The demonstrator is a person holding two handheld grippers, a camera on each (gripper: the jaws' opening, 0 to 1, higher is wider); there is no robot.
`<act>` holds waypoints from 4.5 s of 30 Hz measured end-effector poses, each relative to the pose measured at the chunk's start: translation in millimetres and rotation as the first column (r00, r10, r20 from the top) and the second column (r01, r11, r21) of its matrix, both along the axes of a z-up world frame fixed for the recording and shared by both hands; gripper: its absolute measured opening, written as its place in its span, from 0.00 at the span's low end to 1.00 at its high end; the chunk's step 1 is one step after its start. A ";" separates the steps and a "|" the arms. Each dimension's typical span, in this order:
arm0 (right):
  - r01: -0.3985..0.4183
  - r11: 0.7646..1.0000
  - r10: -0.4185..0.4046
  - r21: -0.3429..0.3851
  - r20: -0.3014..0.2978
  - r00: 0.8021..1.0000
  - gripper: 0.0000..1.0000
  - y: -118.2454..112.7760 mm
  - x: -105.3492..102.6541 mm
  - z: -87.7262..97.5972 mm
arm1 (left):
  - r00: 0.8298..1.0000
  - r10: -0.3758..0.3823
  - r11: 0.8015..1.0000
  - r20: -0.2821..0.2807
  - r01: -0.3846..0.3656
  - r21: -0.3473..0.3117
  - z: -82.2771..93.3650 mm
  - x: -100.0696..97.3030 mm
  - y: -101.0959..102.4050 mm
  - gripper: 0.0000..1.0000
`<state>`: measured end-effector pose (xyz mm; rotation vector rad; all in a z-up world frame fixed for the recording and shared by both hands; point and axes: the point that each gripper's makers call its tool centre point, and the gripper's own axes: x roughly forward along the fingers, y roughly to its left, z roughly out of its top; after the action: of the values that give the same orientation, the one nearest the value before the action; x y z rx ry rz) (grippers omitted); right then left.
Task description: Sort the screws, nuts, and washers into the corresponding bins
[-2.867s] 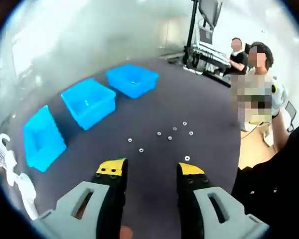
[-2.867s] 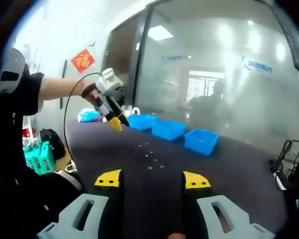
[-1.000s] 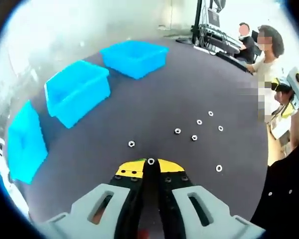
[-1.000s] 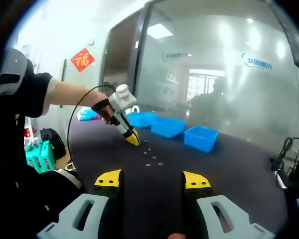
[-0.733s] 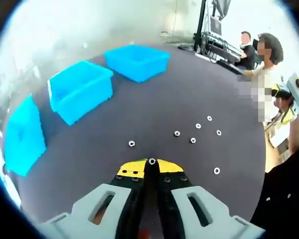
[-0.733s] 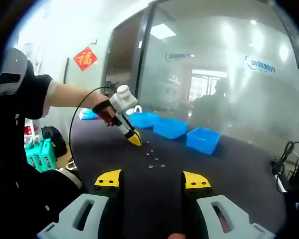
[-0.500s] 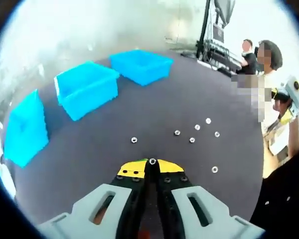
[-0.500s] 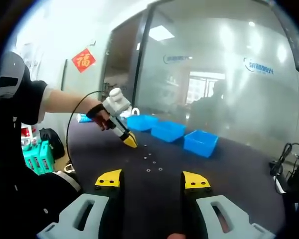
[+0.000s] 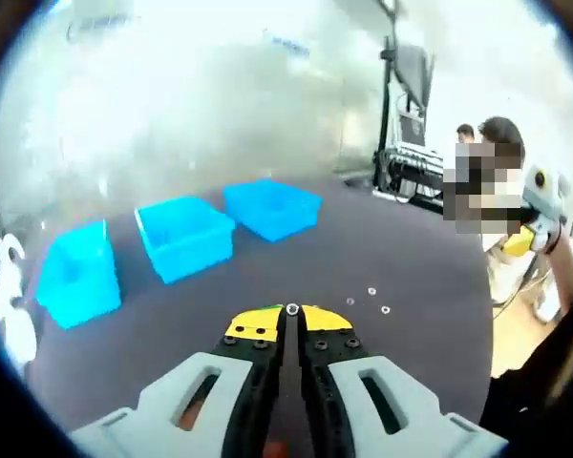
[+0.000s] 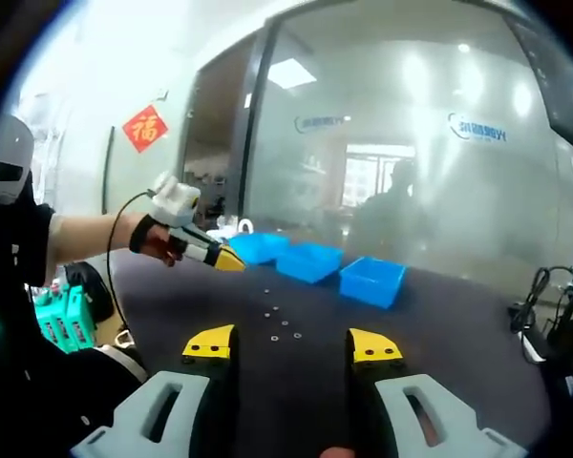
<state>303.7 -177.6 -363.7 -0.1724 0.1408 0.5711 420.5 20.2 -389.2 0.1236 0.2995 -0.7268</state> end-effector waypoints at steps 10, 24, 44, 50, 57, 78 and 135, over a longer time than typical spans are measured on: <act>0.000 1.000 0.000 0.017 0.002 1.000 0.40 2.3 -1.6 2.8 | 0.989 0.096 0.986 0.116 -0.078 -0.148 39.5 -11.6 11.8 0.04; -0.011 0.999 0.011 0.032 0.008 1.000 0.40 8.5 -5.0 5.9 | 0.941 0.276 0.957 0.194 -0.250 -0.147 63.1 42.5 79.4 0.04; -0.016 0.999 0.016 0.041 0.004 1.000 0.40 9.8 -9.5 4.6 | 0.871 0.447 0.894 0.205 -0.436 -0.097 78.6 148.5 142.0 0.04; -0.021 0.999 0.021 0.041 0.006 1.000 0.40 12.3 -10.3 5.3 | 0.851 0.493 0.869 0.182 -0.493 -0.048 69.7 178.0 158.2 0.04; -0.027 0.999 0.026 0.041 0.006 1.000 0.39 15.3 -11.2 4.4 | 0.820 0.566 0.824 0.086 -0.559 -0.092 54.4 200.9 183.3 0.04; -0.042 0.998 0.042 0.054 0.009 0.999 0.39 25.4 -15.1 7.9 | 0.865 0.498 0.859 0.063 -0.482 -0.173 61.3 183.9 167.6 0.31; -0.012 1.000 0.012 0.015 -0.003 1.000 0.40 4.9 -6.9 5.9 | 0.995 0.039 0.993 0.091 -0.029 -0.116 33.1 -53.8 117.2 0.43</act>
<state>296.7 -172.7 -357.7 -0.1583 0.1384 0.5842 366.7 137.5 -356.1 0.0433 0.1696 -0.7005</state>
